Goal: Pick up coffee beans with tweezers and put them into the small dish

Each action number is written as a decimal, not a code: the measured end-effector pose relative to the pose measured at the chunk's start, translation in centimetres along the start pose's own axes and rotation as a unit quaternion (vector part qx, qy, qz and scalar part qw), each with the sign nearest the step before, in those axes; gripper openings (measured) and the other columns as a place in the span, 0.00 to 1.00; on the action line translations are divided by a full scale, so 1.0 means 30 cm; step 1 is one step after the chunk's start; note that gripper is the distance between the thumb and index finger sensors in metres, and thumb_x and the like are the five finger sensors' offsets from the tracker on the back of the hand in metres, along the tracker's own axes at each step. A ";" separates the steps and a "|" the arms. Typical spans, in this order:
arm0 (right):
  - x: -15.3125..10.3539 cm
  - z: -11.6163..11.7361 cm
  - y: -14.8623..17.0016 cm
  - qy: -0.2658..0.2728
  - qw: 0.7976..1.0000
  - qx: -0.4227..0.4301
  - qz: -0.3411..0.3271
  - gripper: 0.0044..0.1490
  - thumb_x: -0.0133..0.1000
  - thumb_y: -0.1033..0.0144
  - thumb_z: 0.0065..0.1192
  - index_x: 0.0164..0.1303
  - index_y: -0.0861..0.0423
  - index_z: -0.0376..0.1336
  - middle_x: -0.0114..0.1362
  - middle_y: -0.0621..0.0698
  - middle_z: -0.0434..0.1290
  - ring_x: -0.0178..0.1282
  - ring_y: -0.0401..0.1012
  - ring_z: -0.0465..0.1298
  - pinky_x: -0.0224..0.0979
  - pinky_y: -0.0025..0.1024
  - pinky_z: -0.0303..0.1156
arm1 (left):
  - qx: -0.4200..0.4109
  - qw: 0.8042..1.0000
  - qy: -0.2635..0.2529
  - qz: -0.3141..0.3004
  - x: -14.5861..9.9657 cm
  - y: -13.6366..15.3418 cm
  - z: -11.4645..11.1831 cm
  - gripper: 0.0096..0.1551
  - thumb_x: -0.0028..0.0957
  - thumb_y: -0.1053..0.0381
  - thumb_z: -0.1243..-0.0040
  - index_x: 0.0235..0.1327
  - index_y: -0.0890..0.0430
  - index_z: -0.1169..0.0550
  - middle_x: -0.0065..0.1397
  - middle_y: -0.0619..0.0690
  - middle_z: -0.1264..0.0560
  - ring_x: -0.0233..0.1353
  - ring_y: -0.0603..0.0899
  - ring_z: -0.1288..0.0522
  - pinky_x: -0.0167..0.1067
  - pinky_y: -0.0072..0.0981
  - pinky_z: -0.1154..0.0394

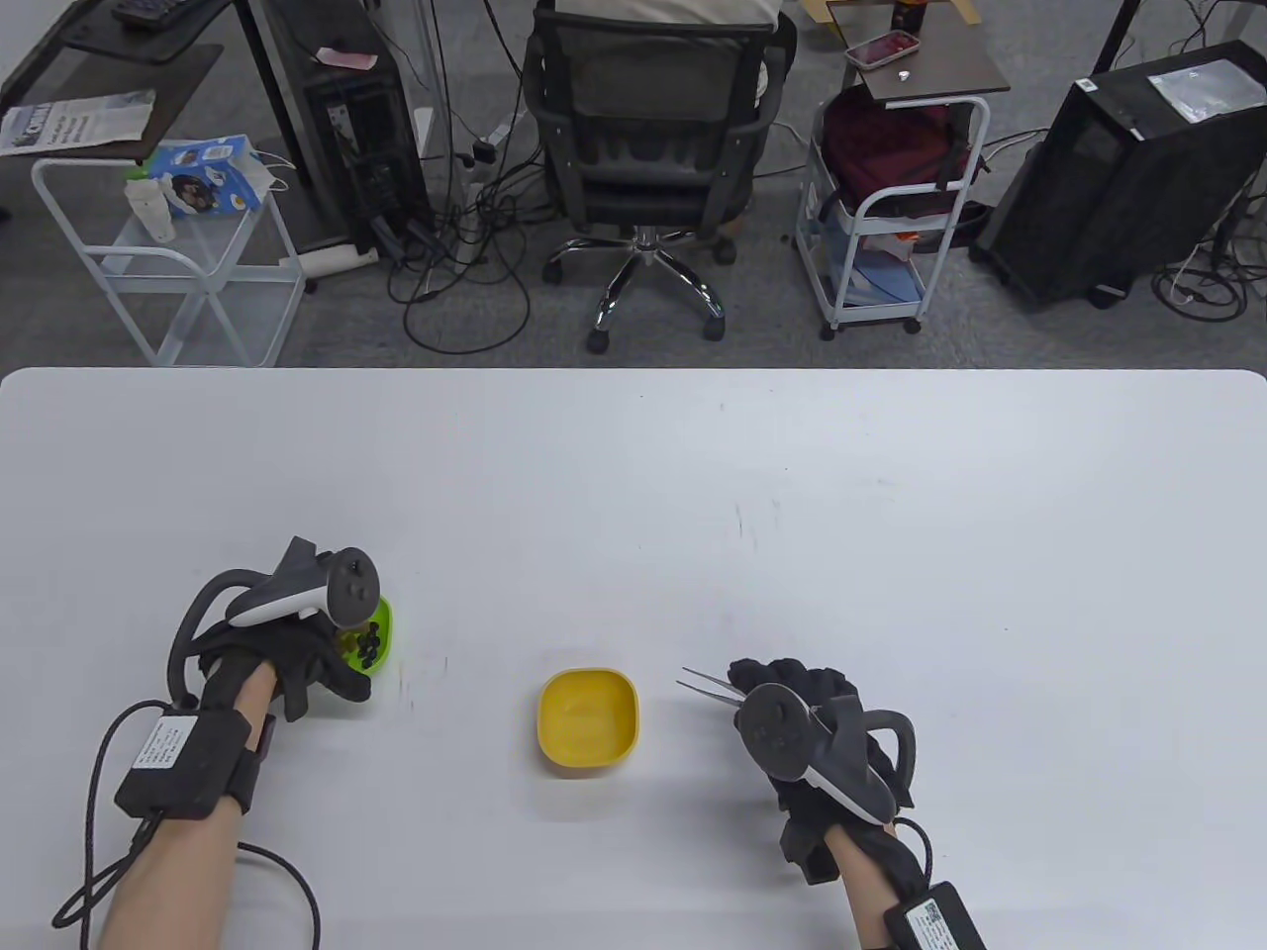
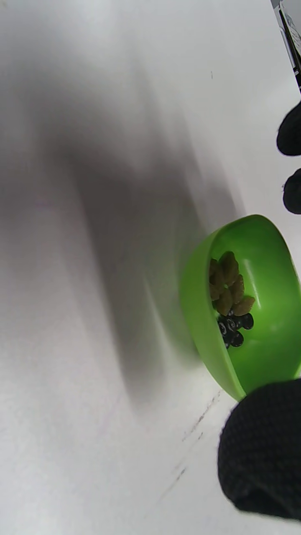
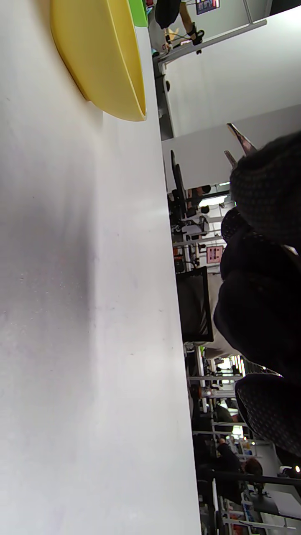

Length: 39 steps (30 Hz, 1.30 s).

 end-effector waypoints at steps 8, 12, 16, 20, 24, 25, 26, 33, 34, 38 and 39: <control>0.001 0.002 0.000 -0.005 1.000 0.002 -0.003 0.33 0.50 0.59 0.60 0.68 0.48 0.63 0.60 0.46 0.75 0.55 0.44 0.78 0.79 0.61 0.65 | 0.007 1.000 0.004 0.006 0.014 0.010 -0.022 0.79 0.35 0.30 0.35 0.89 0.63 0.59 0.93 0.67 0.57 0.89 0.75 0.41 0.77 0.73 0.37; 0.001 0.004 0.003 -0.006 1.000 0.008 -0.001 0.33 0.50 0.58 0.60 0.68 0.48 0.63 0.61 0.46 0.74 0.55 0.44 0.78 0.79 0.61 0.65 | 0.021 1.000 0.007 0.014 0.030 0.005 -0.039 0.79 0.36 0.32 0.34 0.89 0.65 0.59 0.92 0.71 0.56 0.88 0.76 0.40 0.77 0.73 0.38; 0.001 0.004 0.007 -0.006 1.000 0.006 0.003 0.33 0.50 0.59 0.60 0.68 0.48 0.63 0.61 0.46 0.74 0.55 0.44 0.78 0.79 0.61 0.65 | 0.020 1.000 -0.015 0.016 0.038 0.002 -0.045 0.77 0.38 0.33 0.34 0.89 0.66 0.57 0.92 0.67 0.50 0.87 0.74 0.36 0.77 0.71 0.36; 0.002 0.005 0.009 -0.008 1.000 0.006 0.004 0.33 0.50 0.59 0.60 0.68 0.48 0.63 0.60 0.48 0.75 0.55 0.44 0.78 0.79 0.61 0.65 | 0.014 0.999 -0.052 0.008 0.035 0.004 -0.042 0.77 0.35 0.31 0.33 0.90 0.66 0.53 0.91 0.65 0.44 0.85 0.71 0.30 0.77 0.70 0.34; 0.002 0.006 0.008 -0.010 1.000 0.007 0.004 0.33 0.50 0.59 0.60 0.68 0.48 0.63 0.61 0.46 0.74 0.55 0.44 0.78 0.79 0.61 0.65 | 0.004 0.996 -0.092 -0.001 0.028 0.012 -0.040 0.78 0.32 0.29 0.32 0.90 0.67 0.48 0.90 0.64 0.40 0.82 0.69 0.27 0.76 0.69 0.32; 0.002 0.006 0.009 -0.009 1.000 0.006 0.004 0.33 0.50 0.59 0.60 0.68 0.48 0.63 0.61 0.46 0.74 0.55 0.44 0.78 0.79 0.61 0.65 | 0.003 0.995 -0.095 -0.001 0.025 0.013 -0.039 0.78 0.32 0.29 0.32 0.90 0.67 0.47 0.89 0.65 0.39 0.81 0.69 0.26 0.76 0.69 0.32; 0.002 0.005 0.009 -0.009 1.000 0.007 0.004 0.33 0.50 0.59 0.60 0.68 0.48 0.63 0.61 0.46 0.74 0.55 0.44 0.78 0.79 0.61 0.65 | 0.002 0.995 -0.098 -0.004 0.021 0.012 -0.038 0.78 0.32 0.28 0.32 0.90 0.67 0.47 0.89 0.65 0.39 0.81 0.69 0.26 0.76 0.69 0.32; 0.003 0.005 0.010 -0.008 1.000 0.009 0.004 0.33 0.50 0.59 0.60 0.68 0.50 0.63 0.60 0.47 0.75 0.54 0.44 0.78 0.79 0.61 0.65 | -0.013 0.990 -0.136 -0.022 -0.039 -0.006 -0.002 0.76 0.33 0.28 0.34 0.89 0.68 0.45 0.88 0.68 0.38 0.80 0.71 0.26 0.74 0.71 0.31; 0.003 0.006 0.010 -0.009 1.000 0.009 0.004 0.33 0.50 0.59 0.60 0.68 0.50 0.63 0.60 0.47 0.75 0.54 0.44 0.78 0.79 0.60 0.65 | -0.013 0.989 -0.142 -0.025 -0.048 -0.008 0.004 0.76 0.33 0.28 0.34 0.88 0.68 0.45 0.88 0.68 0.38 0.80 0.71 0.26 0.74 0.71 0.31; 0.004 0.007 0.009 -0.010 1.000 0.010 0.002 0.33 0.50 0.59 0.60 0.68 0.49 0.63 0.60 0.47 0.75 0.54 0.44 0.78 0.79 0.61 0.65 | -0.024 0.986 -0.159 -0.047 -0.101 -0.031 0.021 0.76 0.34 0.27 0.35 0.89 0.69 0.45 0.88 0.68 0.38 0.80 0.70 0.26 0.74 0.71 0.31; 0.003 0.008 0.009 -0.010 1.000 0.012 0.002 0.33 0.50 0.58 0.60 0.68 0.49 0.63 0.60 0.47 0.75 0.54 0.44 0.78 0.79 0.61 0.65 | -0.024 0.985 -0.165 -0.052 -0.115 -0.039 0.024 0.77 0.34 0.27 0.35 0.89 0.69 0.45 0.88 0.68 0.38 0.80 0.71 0.26 0.74 0.71 0.31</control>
Point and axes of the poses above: the tracker on the back of each hand, its own y axis roughly to the little-finger side, its own x axis roughly from the wrist to the fingertips, z = x × y, the point moved 4 cm from there along x, roughly from the wrist to the fingertips
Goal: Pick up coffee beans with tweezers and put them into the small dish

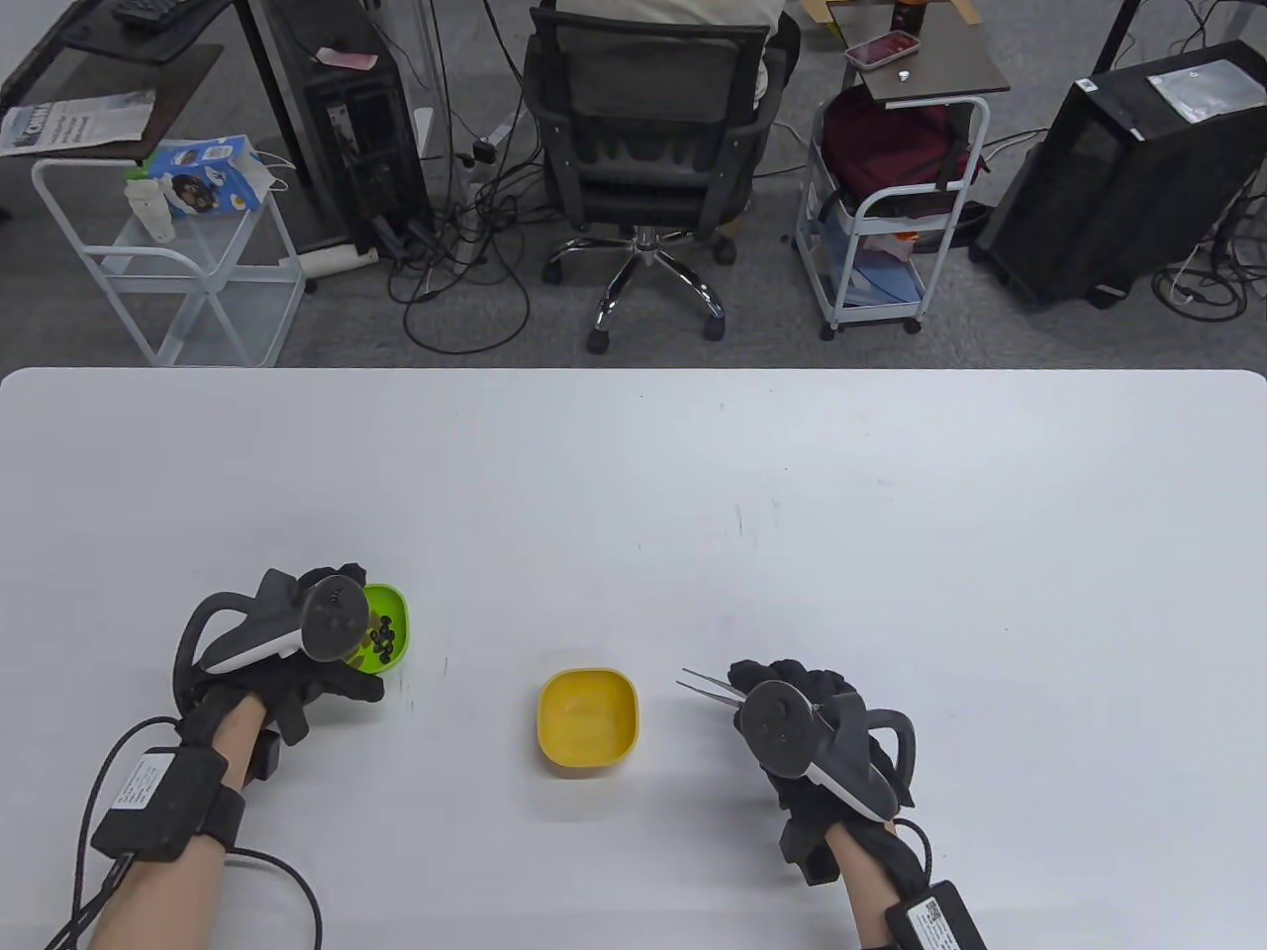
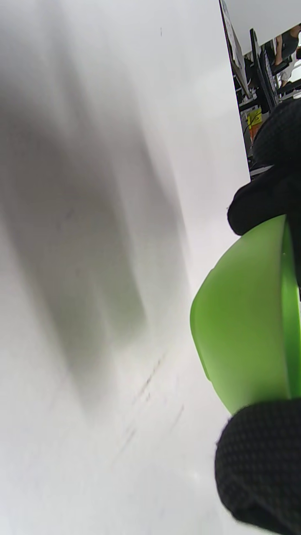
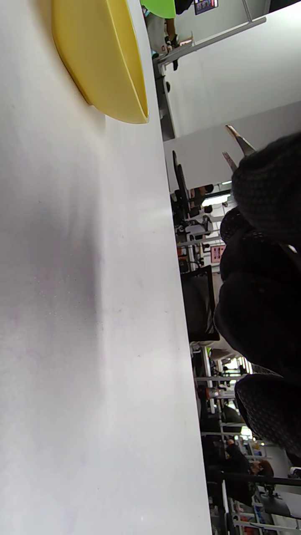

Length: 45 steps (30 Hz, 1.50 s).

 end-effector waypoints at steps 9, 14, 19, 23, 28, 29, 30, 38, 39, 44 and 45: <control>0.004 0.006 0.007 -0.006 1.000 0.006 0.005 0.33 0.50 0.59 0.60 0.68 0.50 0.63 0.60 0.46 0.75 0.54 0.44 0.78 0.79 0.61 0.65 | 0.013 0.998 -0.033 -0.044 -0.090 -0.103 0.031 0.76 0.34 0.27 0.36 0.88 0.70 0.44 0.87 0.70 0.37 0.80 0.71 0.26 0.74 0.71 0.32; 0.006 0.010 0.001 -0.010 1.000 0.006 0.001 0.33 0.50 0.58 0.60 0.68 0.50 0.63 0.60 0.46 0.75 0.54 0.44 0.78 0.79 0.61 0.65 | 0.021 0.996 -0.044 -0.068 -0.138 -0.179 0.039 0.76 0.34 0.26 0.37 0.88 0.71 0.44 0.87 0.71 0.37 0.79 0.71 0.26 0.74 0.72 0.32; 0.010 0.014 -0.009 -0.013 1.000 0.006 -0.006 0.33 0.50 0.58 0.60 0.68 0.50 0.63 0.60 0.46 0.75 0.54 0.44 0.78 0.79 0.61 0.65 | 0.029 0.993 -0.048 -0.100 -0.168 -0.283 0.048 0.76 0.35 0.26 0.38 0.88 0.71 0.44 0.87 0.71 0.37 0.79 0.72 0.26 0.74 0.72 0.32; 0.010 0.015 -0.012 -0.013 1.000 0.004 -0.007 0.33 0.50 0.58 0.60 0.68 0.50 0.63 0.60 0.46 0.75 0.54 0.44 0.78 0.79 0.61 0.65 | 0.018 0.992 -0.062 -0.109 -0.186 -0.346 0.046 0.76 0.35 0.26 0.38 0.88 0.70 0.44 0.87 0.71 0.38 0.79 0.71 0.26 0.75 0.69 0.31; 0.010 0.015 -0.011 -0.011 1.000 0.005 -0.007 0.33 0.50 0.58 0.60 0.68 0.50 0.63 0.60 0.46 0.75 0.54 0.44 0.78 0.79 0.61 0.65 | 0.002 0.990 -0.086 -0.112 -0.203 -0.391 0.036 0.75 0.35 0.25 0.39 0.88 0.70 0.43 0.87 0.71 0.37 0.78 0.71 0.25 0.75 0.70 0.30; 0.010 0.015 -0.011 -0.010 1.000 0.004 -0.006 0.33 0.50 0.58 0.60 0.68 0.50 0.63 0.60 0.46 0.75 0.54 0.44 0.78 0.79 0.61 0.65 | 0.000 0.989 -0.101 -0.105 -0.205 -0.396 0.024 0.75 0.36 0.25 0.39 0.88 0.70 0.43 0.87 0.71 0.37 0.78 0.71 0.25 0.75 0.70 0.31; 0.010 0.015 -0.011 -0.010 1.000 0.003 -0.007 0.33 0.50 0.58 0.60 0.68 0.50 0.63 0.60 0.46 0.75 0.54 0.44 0.78 0.79 0.61 0.65 | -0.010 0.987 -0.120 -0.104 -0.205 -0.402 0.005 0.75 0.36 0.25 0.39 0.88 0.70 0.43 0.87 0.71 0.37 0.78 0.71 0.25 0.75 0.71 0.31; 0.012 0.017 -0.016 -0.011 1.000 0.001 -0.007 0.33 0.50 0.58 0.60 0.68 0.50 0.63 0.60 0.46 0.75 0.54 0.44 0.78 0.79 0.61 0.65 | 0.033 0.989 -0.104 -0.099 -0.185 -0.426 -0.047 0.75 0.36 0.24 0.41 0.87 0.71 0.42 0.86 0.71 0.36 0.77 0.71 0.24 0.74 0.72 0.30; 0.012 0.017 -0.016 -0.012 1.000 0.001 -0.007 0.33 0.50 0.58 0.60 0.68 0.50 0.64 0.60 0.46 0.75 0.54 0.44 0.78 0.79 0.61 0.65 | 0.031 0.989 -0.103 -0.099 -0.187 -0.425 -0.048 0.74 0.36 0.24 0.41 0.87 0.71 0.42 0.86 0.71 0.36 0.78 0.71 0.24 0.74 0.72 0.30; 0.018 0.025 -0.018 -0.019 1.000 0.003 -0.007 0.33 0.50 0.58 0.60 0.68 0.49 0.64 0.60 0.46 0.75 0.54 0.44 0.78 0.80 0.61 0.65 | 0.021 0.988 -0.110 -0.102 -0.210 -0.415 -0.047 0.74 0.36 0.24 0.41 0.87 0.71 0.41 0.86 0.72 0.35 0.78 0.72 0.24 0.73 0.72 0.30; 0.019 0.027 -0.019 -0.020 1.000 0.004 -0.008 0.33 0.50 0.58 0.60 0.68 0.50 0.64 0.60 0.46 0.75 0.54 0.44 0.78 0.80 0.61 0.65 | 0.019 0.988 -0.111 -0.102 -0.214 -0.411 -0.046 0.74 0.36 0.24 0.41 0.87 0.71 0.41 0.86 0.72 0.36 0.78 0.72 0.24 0.73 0.71 0.30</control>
Point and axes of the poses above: the tracker on the back of each hand, its own y axis roughly to the little-finger side, its own x axis roughly from the wrist to the fingertips, z = x × y, the point moved 4 cm from there along x, roughly from the wrist to the fingertips
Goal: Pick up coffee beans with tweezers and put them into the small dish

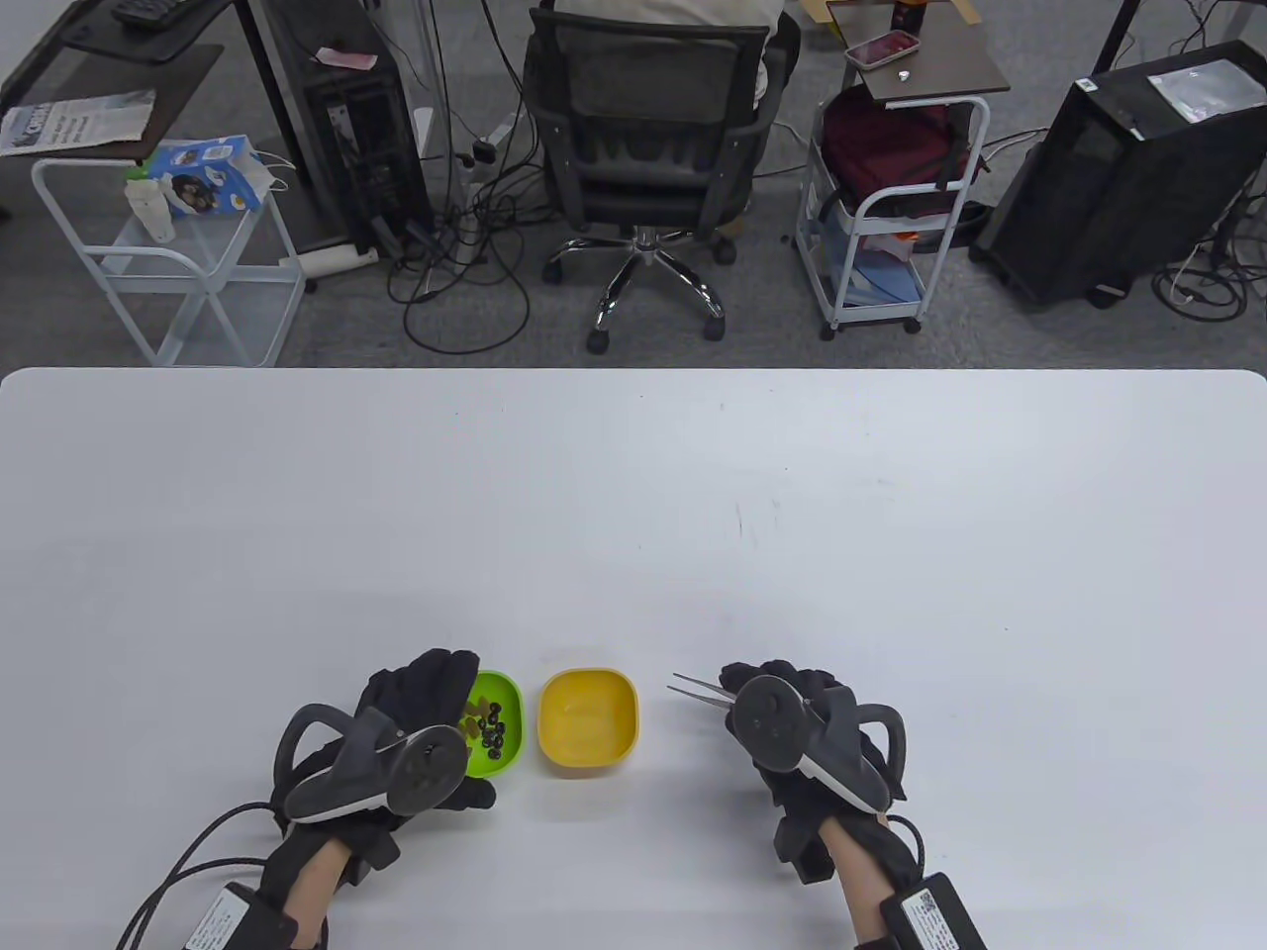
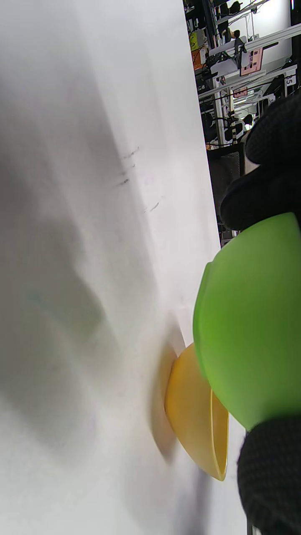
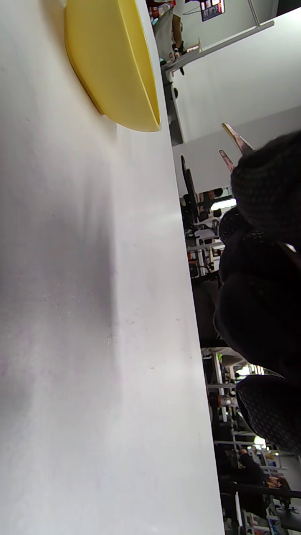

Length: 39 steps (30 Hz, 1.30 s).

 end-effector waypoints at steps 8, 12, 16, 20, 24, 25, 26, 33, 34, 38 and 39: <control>0.002 0.004 0.001 -0.003 1.000 0.002 -0.002 0.32 0.49 0.57 0.60 0.66 0.49 0.65 0.58 0.45 0.76 0.54 0.44 0.79 0.79 0.60 0.65 | -0.007 1.000 -0.007 -0.007 -0.004 -0.005 -0.003 0.75 0.37 0.24 0.41 0.87 0.72 0.42 0.86 0.72 0.36 0.76 0.70 0.23 0.73 0.71 0.28; 0.000 -0.001 -0.003 0.004 1.000 -0.001 -0.003 0.31 0.49 0.58 0.60 0.64 0.49 0.66 0.57 0.43 0.78 0.51 0.43 0.82 0.79 0.57 0.67 | -0.006 1.000 -0.019 -0.012 -0.006 -0.013 0.004 0.75 0.37 0.24 0.41 0.87 0.71 0.42 0.86 0.72 0.36 0.75 0.70 0.22 0.72 0.71 0.28; -0.004 -0.025 -0.013 0.026 1.000 -0.008 -0.004 0.31 0.48 0.56 0.59 0.63 0.49 0.67 0.55 0.41 0.81 0.48 0.41 0.84 0.79 0.54 0.69 | -0.012 0.999 -0.029 -0.016 -0.005 -0.019 0.006 0.74 0.37 0.24 0.42 0.87 0.71 0.41 0.86 0.72 0.36 0.74 0.70 0.22 0.72 0.71 0.28; -0.024 -0.068 -0.042 0.061 0.998 -0.001 -0.021 0.31 0.47 0.54 0.59 0.62 0.47 0.68 0.53 0.40 0.81 0.46 0.40 0.84 0.77 0.53 0.70 | -0.011 0.999 -0.028 -0.019 0.000 -0.026 -0.001 0.74 0.37 0.24 0.42 0.87 0.71 0.41 0.86 0.71 0.36 0.74 0.70 0.22 0.73 0.71 0.28; -0.050 -0.118 -0.114 0.109 0.993 -0.002 -0.054 0.30 0.46 0.53 0.60 0.60 0.45 0.70 0.50 0.39 0.82 0.43 0.39 0.84 0.76 0.53 0.72 | -0.007 0.999 -0.023 -0.023 0.005 -0.035 -0.007 0.74 0.37 0.24 0.42 0.87 0.70 0.41 0.86 0.71 0.36 0.75 0.70 0.23 0.73 0.71 0.29; -0.053 -0.125 -0.139 0.117 0.991 -0.010 -0.065 0.30 0.46 0.52 0.60 0.59 0.45 0.70 0.50 0.39 0.82 0.43 0.39 0.84 0.76 0.53 0.71 | -0.007 0.999 -0.023 -0.023 0.005 -0.036 -0.008 0.74 0.37 0.24 0.42 0.87 0.70 0.41 0.86 0.71 0.36 0.75 0.70 0.23 0.73 0.71 0.29; -0.054 -0.129 -0.156 0.122 0.990 -0.018 -0.072 0.30 0.46 0.52 0.60 0.59 0.45 0.70 0.50 0.39 0.82 0.43 0.39 0.84 0.76 0.53 0.72 | -0.007 0.999 -0.022 -0.023 0.005 -0.037 -0.008 0.74 0.37 0.24 0.42 0.87 0.70 0.41 0.86 0.71 0.36 0.75 0.70 0.23 0.73 0.71 0.29; -0.052 -0.136 -0.290 0.141 0.980 -0.067 -0.122 0.30 0.45 0.50 0.59 0.57 0.45 0.71 0.48 0.39 0.81 0.43 0.38 0.83 0.75 0.52 0.72 | -0.006 1.000 -0.020 -0.022 0.006 -0.035 -0.009 0.73 0.37 0.23 0.43 0.87 0.69 0.41 0.87 0.70 0.36 0.75 0.69 0.23 0.73 0.71 0.29; -0.049 -0.139 -0.310 0.140 0.980 -0.060 -0.127 0.30 0.45 0.50 0.59 0.57 0.45 0.71 0.48 0.39 0.81 0.43 0.39 0.83 0.75 0.52 0.72 | -0.005 1.000 -0.018 -0.023 0.007 -0.036 -0.011 0.73 0.37 0.23 0.43 0.87 0.69 0.41 0.87 0.70 0.36 0.75 0.69 0.23 0.73 0.71 0.29; -0.034 -0.148 -0.395 0.147 0.974 -0.089 -0.148 0.29 0.46 0.50 0.60 0.57 0.45 0.72 0.48 0.40 0.81 0.43 0.39 0.83 0.76 0.53 0.71 | -0.007 1.000 -0.011 -0.023 0.012 -0.037 -0.016 0.73 0.37 0.23 0.43 0.88 0.69 0.41 0.87 0.70 0.36 0.75 0.69 0.23 0.73 0.71 0.29; -0.028 -0.147 -0.420 0.147 0.972 -0.098 -0.153 0.29 0.46 0.50 0.60 0.57 0.45 0.71 0.48 0.39 0.81 0.43 0.39 0.82 0.76 0.53 0.71 | -0.008 1.000 -0.010 -0.024 0.012 -0.037 -0.016 0.73 0.37 0.23 0.43 0.88 0.69 0.41 0.87 0.70 0.36 0.75 0.69 0.23 0.73 0.71 0.29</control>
Point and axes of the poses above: the tracker on the back of each hand, its own y axis roughly to the little-finger side, its own x axis roughly from the wrist to the fingertips, z = x × y, the point moved 4 cm from there along x, roughly from the wrist to the fingertips
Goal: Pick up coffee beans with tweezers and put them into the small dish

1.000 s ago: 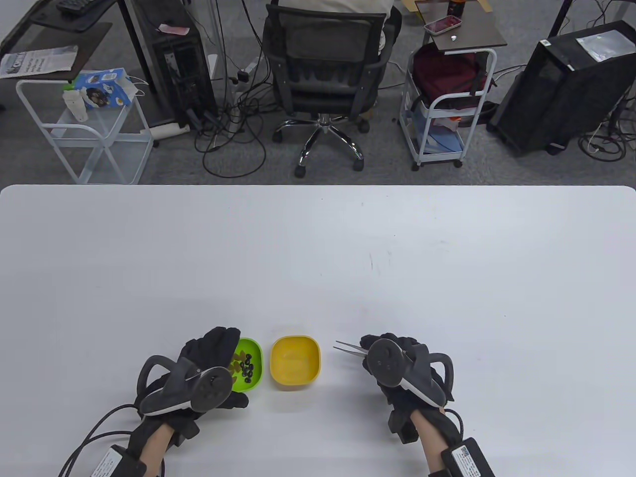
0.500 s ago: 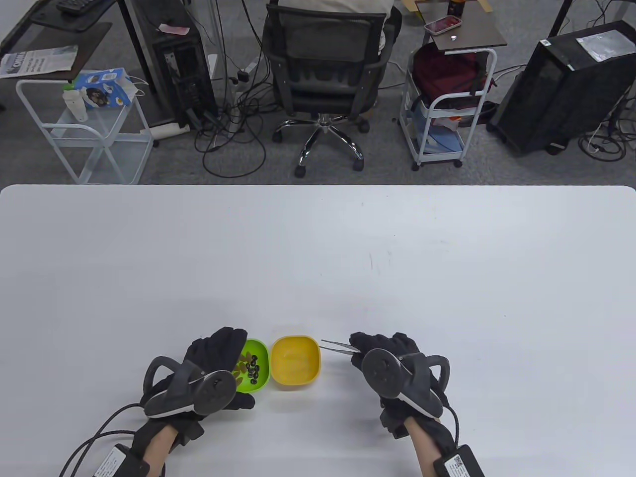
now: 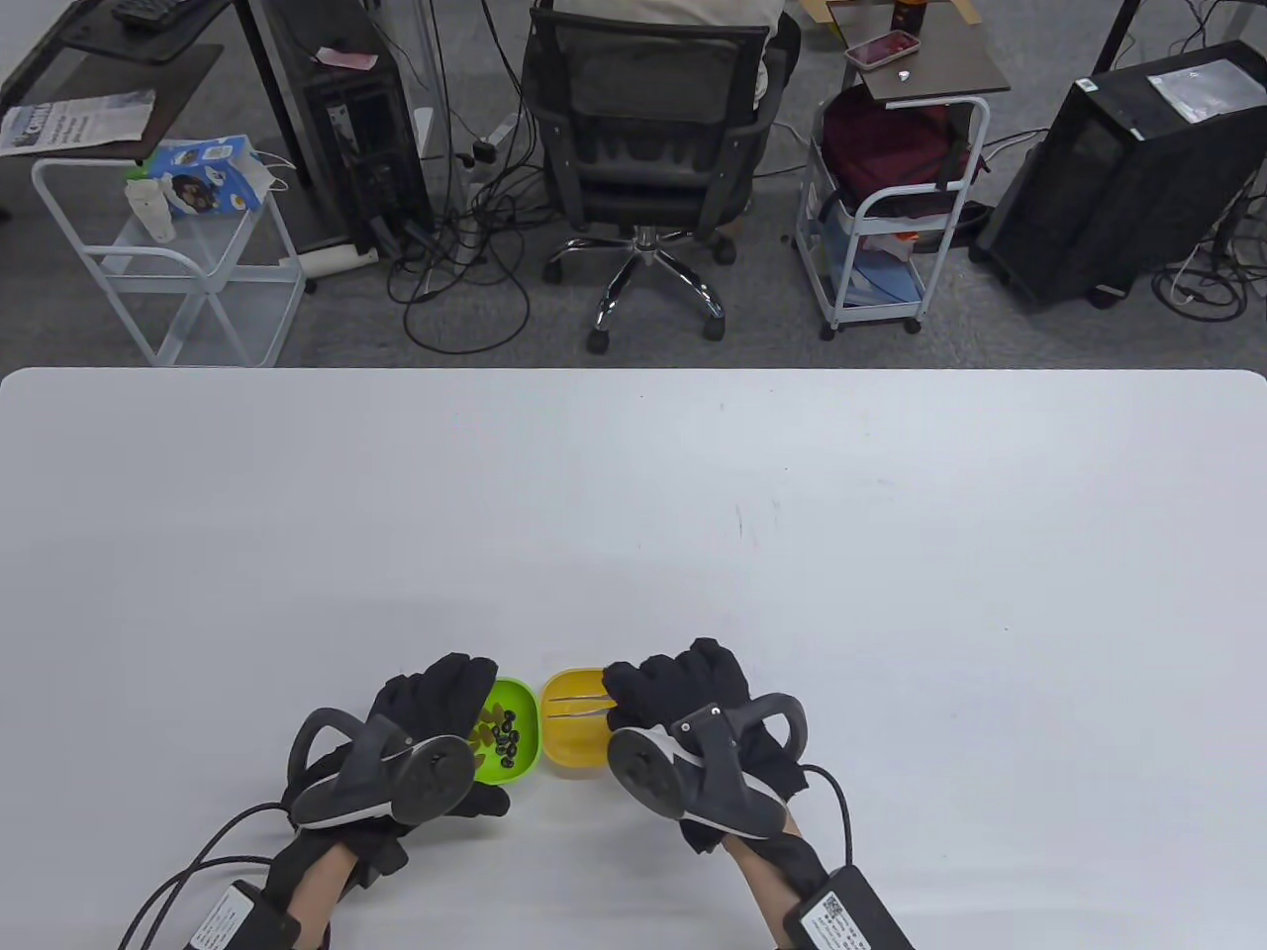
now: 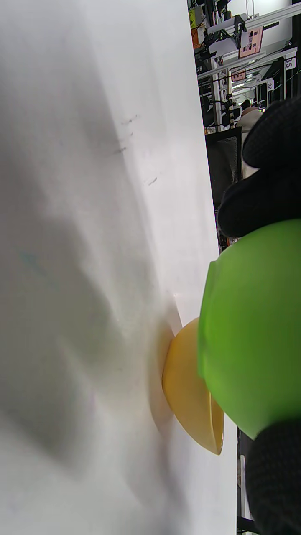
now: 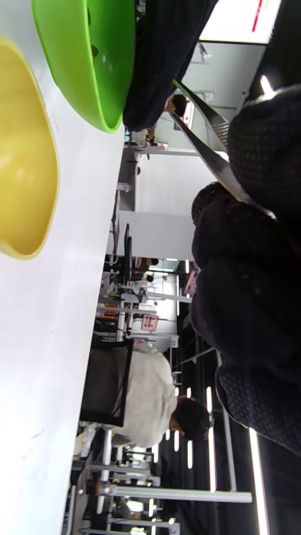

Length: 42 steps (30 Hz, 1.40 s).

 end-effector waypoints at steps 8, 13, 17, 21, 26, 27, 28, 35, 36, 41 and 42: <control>0.057 0.042 -0.097 -0.001 1.000 -0.017 -0.023 0.29 0.46 0.50 0.61 0.56 0.45 0.72 0.47 0.41 0.81 0.43 0.40 0.82 0.76 0.54 0.71 | 0.001 1.000 -0.011 -0.005 -0.008 -0.015 0.018 0.73 0.37 0.23 0.43 0.87 0.69 0.41 0.87 0.71 0.36 0.75 0.69 0.23 0.73 0.71 0.29; 0.051 0.073 -0.094 -0.007 1.000 -0.004 -0.016 0.28 0.46 0.50 0.61 0.55 0.46 0.73 0.46 0.40 0.80 0.41 0.39 0.82 0.75 0.52 0.72 | 0.003 1.000 -0.009 -0.006 -0.005 -0.021 0.015 0.73 0.37 0.23 0.43 0.87 0.69 0.41 0.87 0.70 0.36 0.75 0.69 0.23 0.74 0.71 0.29; 0.043 0.073 -0.103 0.005 0.999 -0.022 -0.024 0.28 0.46 0.50 0.61 0.54 0.46 0.73 0.46 0.40 0.80 0.40 0.39 0.81 0.75 0.51 0.72 | 0.007 1.000 -0.006 -0.008 -0.001 -0.026 0.010 0.73 0.37 0.23 0.43 0.87 0.69 0.41 0.87 0.70 0.36 0.75 0.69 0.23 0.74 0.71 0.29; 0.035 0.082 -0.124 0.010 0.998 -0.045 -0.035 0.28 0.46 0.50 0.62 0.54 0.46 0.73 0.46 0.40 0.80 0.40 0.39 0.81 0.75 0.51 0.72 | 0.006 1.000 -0.009 -0.009 -0.002 -0.031 0.012 0.73 0.37 0.23 0.43 0.87 0.69 0.41 0.87 0.70 0.36 0.75 0.69 0.23 0.74 0.71 0.29; 0.035 0.095 -0.140 0.008 0.997 -0.066 -0.043 0.28 0.46 0.50 0.62 0.54 0.45 0.73 0.45 0.40 0.79 0.40 0.39 0.81 0.75 0.52 0.72 | 0.013 1.000 -0.010 -0.012 -0.001 -0.040 0.013 0.73 0.37 0.23 0.43 0.87 0.68 0.41 0.87 0.70 0.36 0.75 0.69 0.23 0.74 0.71 0.30; 0.035 0.097 -0.144 0.007 0.997 -0.069 -0.045 0.28 0.46 0.50 0.62 0.54 0.45 0.73 0.45 0.40 0.79 0.40 0.39 0.81 0.75 0.52 0.72 | 0.012 1.000 -0.009 -0.013 0.000 -0.040 0.013 0.73 0.37 0.23 0.43 0.87 0.68 0.41 0.87 0.70 0.36 0.75 0.69 0.23 0.74 0.71 0.30; 0.034 0.099 -0.148 0.008 0.996 -0.073 -0.048 0.27 0.46 0.50 0.62 0.54 0.45 0.73 0.45 0.40 0.79 0.40 0.39 0.81 0.75 0.52 0.72 | 0.011 1.000 -0.008 -0.013 0.000 -0.041 0.012 0.73 0.37 0.23 0.43 0.88 0.68 0.41 0.87 0.70 0.36 0.75 0.69 0.23 0.74 0.71 0.30; 0.032 0.105 -0.172 0.021 0.993 -0.103 -0.056 0.27 0.46 0.51 0.62 0.54 0.45 0.73 0.45 0.40 0.79 0.40 0.39 0.80 0.75 0.52 0.72 | 0.017 1.000 -0.010 -0.013 0.000 -0.047 0.015 0.73 0.37 0.23 0.43 0.88 0.68 0.41 0.87 0.70 0.36 0.75 0.69 0.23 0.74 0.71 0.30; 0.033 0.108 -0.174 0.018 0.993 -0.106 -0.057 0.27 0.46 0.51 0.62 0.54 0.46 0.73 0.45 0.40 0.79 0.40 0.39 0.80 0.75 0.52 0.72 | 0.016 1.000 -0.010 -0.014 0.001 -0.047 0.015 0.73 0.37 0.23 0.43 0.88 0.68 0.41 0.87 0.70 0.36 0.75 0.69 0.23 0.74 0.71 0.30; 0.037 0.109 -0.176 0.011 0.992 -0.111 -0.057 0.27 0.46 0.51 0.61 0.54 0.46 0.73 0.46 0.40 0.79 0.41 0.40 0.80 0.76 0.52 0.71 | 0.012 1.000 -0.012 -0.016 0.003 -0.048 0.014 0.73 0.37 0.23 0.43 0.87 0.68 0.41 0.87 0.70 0.36 0.75 0.69 0.23 0.74 0.71 0.30; 0.038 0.112 -0.177 0.007 0.992 -0.112 -0.057 0.27 0.46 0.51 0.61 0.54 0.46 0.73 0.46 0.40 0.79 0.41 0.40 0.80 0.76 0.52 0.71 | 0.014 1.000 -0.012 -0.016 0.002 -0.049 0.014 0.73 0.37 0.23 0.43 0.87 0.68 0.41 0.87 0.70 0.36 0.75 0.69 0.23 0.74 0.71 0.30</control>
Point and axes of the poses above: the tracker on the back of each hand, its own y axis roughly to the little-finger side, its own x axis roughly from the wrist to the fingertips, z = x × y, the point moved 4 cm from there along x, roughly from the wrist to the fingertips
